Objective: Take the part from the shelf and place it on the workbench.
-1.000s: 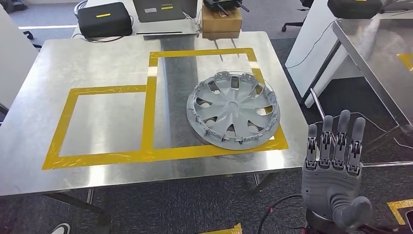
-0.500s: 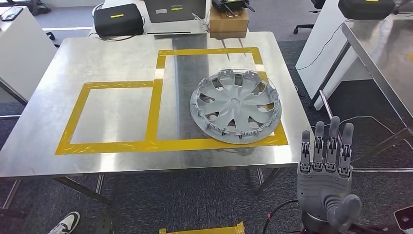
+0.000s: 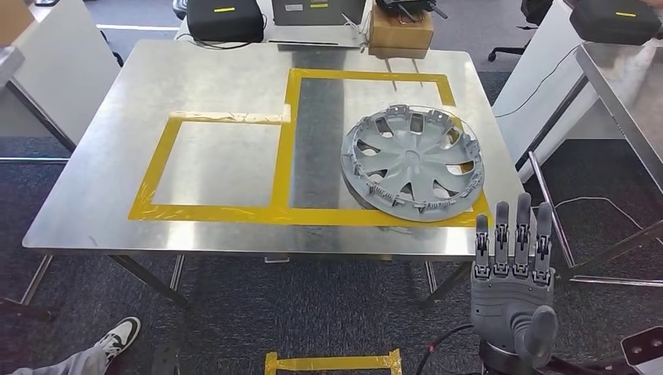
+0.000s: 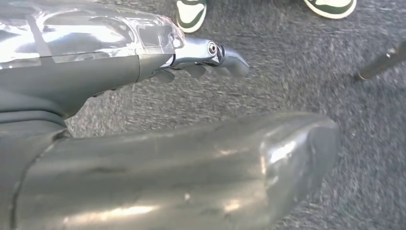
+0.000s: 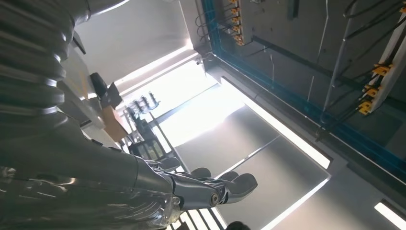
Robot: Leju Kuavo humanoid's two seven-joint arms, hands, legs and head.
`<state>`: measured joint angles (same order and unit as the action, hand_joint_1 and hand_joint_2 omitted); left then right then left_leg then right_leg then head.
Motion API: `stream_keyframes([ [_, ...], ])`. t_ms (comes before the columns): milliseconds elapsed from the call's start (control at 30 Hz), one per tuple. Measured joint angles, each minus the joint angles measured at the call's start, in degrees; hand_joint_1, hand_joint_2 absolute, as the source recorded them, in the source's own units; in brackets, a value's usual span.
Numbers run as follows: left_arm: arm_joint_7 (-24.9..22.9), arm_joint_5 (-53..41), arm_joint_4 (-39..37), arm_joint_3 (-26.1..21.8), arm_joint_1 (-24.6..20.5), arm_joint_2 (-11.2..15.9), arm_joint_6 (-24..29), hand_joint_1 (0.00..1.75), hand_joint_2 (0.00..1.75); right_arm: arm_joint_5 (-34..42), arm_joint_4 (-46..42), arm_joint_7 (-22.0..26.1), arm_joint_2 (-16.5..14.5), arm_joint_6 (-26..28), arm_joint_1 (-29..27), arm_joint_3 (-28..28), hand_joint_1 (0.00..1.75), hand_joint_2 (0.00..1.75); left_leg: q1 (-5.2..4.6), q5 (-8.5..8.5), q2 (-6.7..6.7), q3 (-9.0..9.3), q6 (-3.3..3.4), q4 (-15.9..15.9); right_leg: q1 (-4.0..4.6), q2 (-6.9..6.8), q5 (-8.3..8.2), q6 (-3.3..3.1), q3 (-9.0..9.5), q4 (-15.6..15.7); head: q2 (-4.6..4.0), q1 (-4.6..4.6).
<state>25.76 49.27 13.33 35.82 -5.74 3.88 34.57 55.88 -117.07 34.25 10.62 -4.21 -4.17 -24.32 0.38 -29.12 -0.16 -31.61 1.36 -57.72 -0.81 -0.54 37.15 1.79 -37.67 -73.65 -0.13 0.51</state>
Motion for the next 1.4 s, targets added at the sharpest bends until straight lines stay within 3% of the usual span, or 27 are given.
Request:
stream_keyframes([
  [33,0.0,0.0,0.0,0.0,0.0,0.0,0.0,0.00,0.00,0.0,0.2,0.0,0.0,0.0,0.0,0.0,0.00,1.75,-0.33,0.30,-0.27,-0.33,0.11,0.0,0.15,0.06,-0.52,-0.43,0.81,0.3,0.00,0.00],
  [67,0.0,0.0,0.0,0.0,0.0,0.0,0.0,0.00,0.00,0.0,0.3,0.0,0.0,0.0,0.0,0.0,0.00,1.75,-0.65,0.56,-0.53,-0.57,0.21,0.0,0.40,0.15,-1.97,-1.06,2.56,2.7,0.00,0.01],
  [167,0.0,0.0,0.0,0.0,0.1,-0.2,0.0,0.00,0.00,-0.1,0.4,0.0,0.0,0.0,0.1,0.0,0.00,1.75,-1.17,1.27,-1.07,-1.03,0.11,0.0,1.69,0.66,-6.01,-3.69,9.20,14.5,0.00,-0.09],
  [233,-0.1,0.0,0.0,0.0,0.1,-0.3,0.1,0.00,0.00,-0.1,0.4,0.0,0.0,0.0,0.2,0.0,0.00,1.75,-0.93,1.87,-1.17,-1.35,-0.49,0.0,2.26,0.79,-6.50,-4.35,10.53,17.4,0.00,-0.15],
  [300,-0.1,0.0,0.0,0.0,0.2,-0.3,0.1,0.00,0.00,-0.1,0.4,0.0,0.0,0.0,0.2,0.0,0.00,1.75,-0.69,2.06,-1.02,-1.66,-1.13,0.0,2.29,0.59,-7.53,-4.30,10.47,18.4,0.00,-0.07],
  [333,-0.1,0.0,0.0,0.0,0.2,-0.4,0.1,0.00,0.00,-0.1,0.4,0.0,0.0,0.0,0.3,0.0,0.00,1.75,-0.67,1.20,-0.72,-2.04,-1.40,-0.6,2.15,0.43,-8.12,-4.38,10.38,19.0,-0.01,-0.09],
  [367,-0.1,0.0,0.0,0.0,0.2,-0.4,0.1,0.00,0.00,-0.1,0.5,0.0,0.0,0.0,0.3,0.0,0.00,1.75,-0.63,-0.46,-0.41,-2.76,-1.69,-2.2,1.95,0.27,-8.71,-4.37,10.15,19.5,-0.01,-0.16],
  [433,-0.1,0.0,0.0,0.0,0.1,-0.3,0.1,0.00,0.00,-0.2,0.6,-0.1,0.1,0.2,0.3,0.0,0.00,1.75,-0.23,-5.20,0.02,-5.04,-2.38,-8.4,1.69,0.08,-9.46,-4.26,9.22,19.7,-0.01,-0.31],
  [467,-0.1,0.0,0.0,0.0,0.1,-0.2,0.1,0.00,0.00,-0.2,0.7,-0.1,0.1,0.3,0.2,0.0,0.00,1.75,0.02,-6.96,0.02,-6.13,-2.79,-11.7,1.57,0.00,-9.73,-4.08,8.62,19.5,-0.01,-0.35],
  [500,-0.1,0.0,0.0,0.0,0.2,-0.2,0.1,0.00,0.00,-0.2,0.7,-0.3,0.1,0.5,0.2,0.0,0.00,1.75,0.28,-7.64,0.05,-6.61,-3.21,-14.0,1.39,-0.09,-9.98,-3.84,7.98,19.2,-0.01,-0.37],
  [533,-0.1,0.0,0.0,0.0,0.2,-0.2,0.2,0.00,0.00,-0.3,0.8,-0.4,0.1,0.7,0.2,0.0,0.00,1.75,0.55,-7.19,0.12,-6.19,-3.64,-14.4,1.17,-0.17,-10.20,-3.60,7.30,18.8,-0.01,-0.38],
  [567,-0.1,0.0,0.0,0.0,0.2,-0.2,0.3,0.00,0.00,-0.4,0.8,-0.5,0.1,1.0,0.2,0.0,0.00,1.75,0.86,-5.80,0.26,-4.68,-4.09,-12.7,0.87,-0.24,-10.35,-3.30,6.60,18.3,-0.01,-0.40],
  [633,-0.1,0.0,0.0,0.0,0.1,-0.2,0.8,0.00,0.00,-0.8,0.9,-0.8,0.2,1.6,0.2,0.0,0.00,1.75,1.45,-3.32,0.65,0.10,-5.10,-5.8,0.38,-0.28,-10.34,-2.55,5.19,16.8,0.00,-0.55],
  [667,-0.1,0.0,0.0,0.0,0.1,-0.3,1.0,0.00,0.00,-0.9,0.8,-0.9,0.2,1.9,0.2,0.0,0.00,1.75,1.56,-2.81,0.69,1.72,-5.16,-3.3,0.31,-0.25,-10.28,-2.12,4.59,16.1,0.00,-0.66],
  [733,0.0,0.0,0.0,0.0,0.0,-0.4,1.4,0.00,0.00,-1.3,0.5,-1.1,0.3,2.4,0.2,0.0,0.00,1.75,1.44,-3.23,0.45,2.36,-4.33,-1.6,0.38,-0.16,-10.38,-1.38,3.82,15.0,-0.01,-0.73],
  [833,0.2,0.5,0.0,0.0,0.1,-0.5,2.1,0.00,0.00,-1.5,0.3,-1.2,0.4,3.0,0.2,-0.2,0.00,1.75,1.37,-2.62,0.25,1.34,-2.19,-1.7,0.16,-0.09,-9.94,-0.53,3.19,14.1,0.00,-0.40],
  [900,0.3,0.7,0.0,0.0,0.0,-0.5,2.4,0.00,0.00,-1.6,0.2,-1.2,0.6,3.2,0.1,-0.3,0.00,1.75,1.25,-1.78,0.21,0.50,-1.15,-1.7,0.05,-0.03,-6.29,-0.08,1.64,9.9,-0.01,-0.13],
  [967,0.3,0.8,0.0,0.0,0.1,-0.5,2.5,0.00,0.00,-1.6,0.1,-1.2,0.7,3.4,0.1,-0.4,0.00,1.75,0.89,-0.97,0.16,-0.51,-0.66,-1.7,0.08,0.01,-1.60,0.06,-0.40,2.5,-0.01,0.08],
  [1000,0.3,0.8,0.0,0.0,0.1,-0.5,2.5,0.00,0.00,-1.6,0.1,-1.2,0.7,3.6,0.1,-0.5,0.00,1.75,0.64,-0.60,0.14,-0.99,-0.53,-1.8,0.15,0.02,-0.30,-0.07,-0.80,-0.1,-0.01,0.14],
  [1033,0.4,0.9,0.0,0.0,0.1,-0.5,2.6,0.00,0.00,-1.6,0.1,-1.2,0.8,3.7,0.0,-0.6,0.00,1.75,0.37,-0.26,0.10,-1.41,-0.44,-1.8,0.27,0.06,-0.12,-0.39,-0.37,-0.8,0.00,0.17],
  [1067,0.4,0.9,0.0,0.0,0.2,-0.5,2.6,0.00,0.00,-1.6,0.1,-1.2,0.8,3.9,0.0,-0.6,0.00,1.75,0.08,0.06,0.06,-1.77,-0.36,-1.8,0.47,0.11,-0.97,-0.92,1.07,0.7,0.00,0.19],
  [1167,0.6,1.0,0.0,0.0,0.1,-0.7,2.9,0.00,0.00,-1.8,-0.3,-1.2,0.9,4.3,0.1,-0.7,0.00,1.75,-0.50,0.97,-0.06,-2.52,-0.38,-1.7,1.69,0.26,-4.97,-3.56,8.07,12.6,0.00,0.12],
  [1200,0.6,1.0,0.0,0.0,0.1,-0.9,3.0,0.00,0.00,-1.9,-0.5,-1.2,1.0,4.4,0.1,-0.8,0.00,1.75,-0.47,1.27,-0.06,-2.72,-0.57,-1.7,2.06,0.29,-5.56,-4.11,9.38,15.1,0.00,0.09],
  [1233,0.7,1.0,0.0,0.0,0.1,-1.0,3.1,0.00,0.00,-2.0,-0.7,-1.2,1.1,4.6,0.1,-0.8,0.00,1.75,-0.33,1.56,-0.04,-2.89,-0.86,-1.7,2.31,0.29,-5.68,-4.35,9.78,16.2,0.00,0.07],
  [1333,0.7,1.0,0.0,0.0,0.1,-1.1,3.7,0.00,0.00,-2.0,-1.1,-1.4,1.3,5.2,0.0,-0.9,0.00,1.75,-0.06,1.53,0.00,-3.36,-1.83,-2.1,2.25,0.15,-7.12,-4.17,9.70,17.5,-0.01,0.13],
  [1400,0.7,1.0,0.0,0.0,0.1,-1.1,4.0,0.00,0.00,-2.0,-1.3,-1.4,1.4,5.5,-0.1,-1.0,0.00,1.75,0.00,-1.58,-0.01,-4.64,-2.33,-5.1,1.93,-0.09,-8.39,-4.05,9.33,18.5,-0.02,-0.03],
])
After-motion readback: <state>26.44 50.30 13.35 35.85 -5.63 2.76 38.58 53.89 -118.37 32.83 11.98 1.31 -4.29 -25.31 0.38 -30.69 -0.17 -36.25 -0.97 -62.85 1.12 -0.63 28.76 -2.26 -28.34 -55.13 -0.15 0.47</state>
